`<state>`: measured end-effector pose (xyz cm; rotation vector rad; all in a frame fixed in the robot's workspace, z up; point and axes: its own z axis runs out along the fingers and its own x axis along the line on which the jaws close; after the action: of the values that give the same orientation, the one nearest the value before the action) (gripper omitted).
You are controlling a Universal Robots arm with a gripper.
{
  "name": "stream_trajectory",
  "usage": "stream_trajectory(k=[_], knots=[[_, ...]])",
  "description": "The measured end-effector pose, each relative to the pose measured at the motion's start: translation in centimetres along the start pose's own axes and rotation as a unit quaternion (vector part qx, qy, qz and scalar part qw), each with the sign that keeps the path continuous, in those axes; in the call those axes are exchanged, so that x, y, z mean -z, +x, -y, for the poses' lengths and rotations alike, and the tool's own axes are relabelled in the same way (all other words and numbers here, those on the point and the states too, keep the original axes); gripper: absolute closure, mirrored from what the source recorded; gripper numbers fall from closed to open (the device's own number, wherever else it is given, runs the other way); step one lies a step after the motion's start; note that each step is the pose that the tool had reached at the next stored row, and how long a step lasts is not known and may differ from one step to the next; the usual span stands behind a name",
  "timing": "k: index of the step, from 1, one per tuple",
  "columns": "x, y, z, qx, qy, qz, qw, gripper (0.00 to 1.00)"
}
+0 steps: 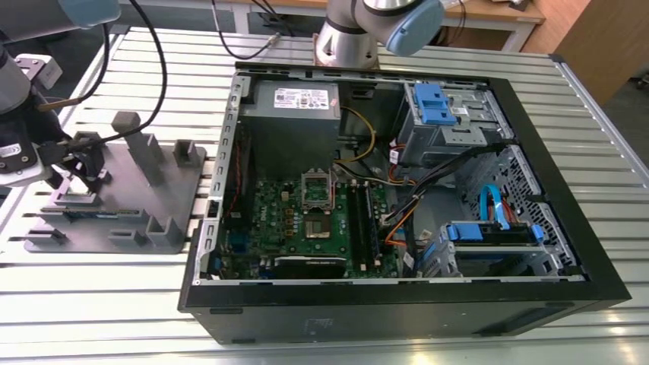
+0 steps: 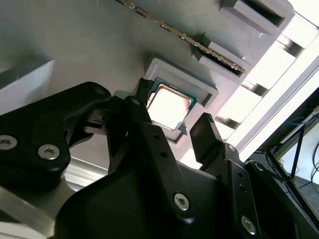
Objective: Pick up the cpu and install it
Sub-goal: 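Pick up the cpu and move it towards the insertion slot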
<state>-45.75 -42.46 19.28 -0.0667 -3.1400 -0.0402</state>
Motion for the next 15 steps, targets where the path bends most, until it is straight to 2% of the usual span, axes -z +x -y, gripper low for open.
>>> stream_trajectory(k=[5,15], knots=[[-0.07,0.00,0.00,0.016,-0.0001,-0.0004,0.99987,0.40],[-0.53,0.01,-0.40,0.016,-0.0001,-0.0004,0.99987,0.40]])
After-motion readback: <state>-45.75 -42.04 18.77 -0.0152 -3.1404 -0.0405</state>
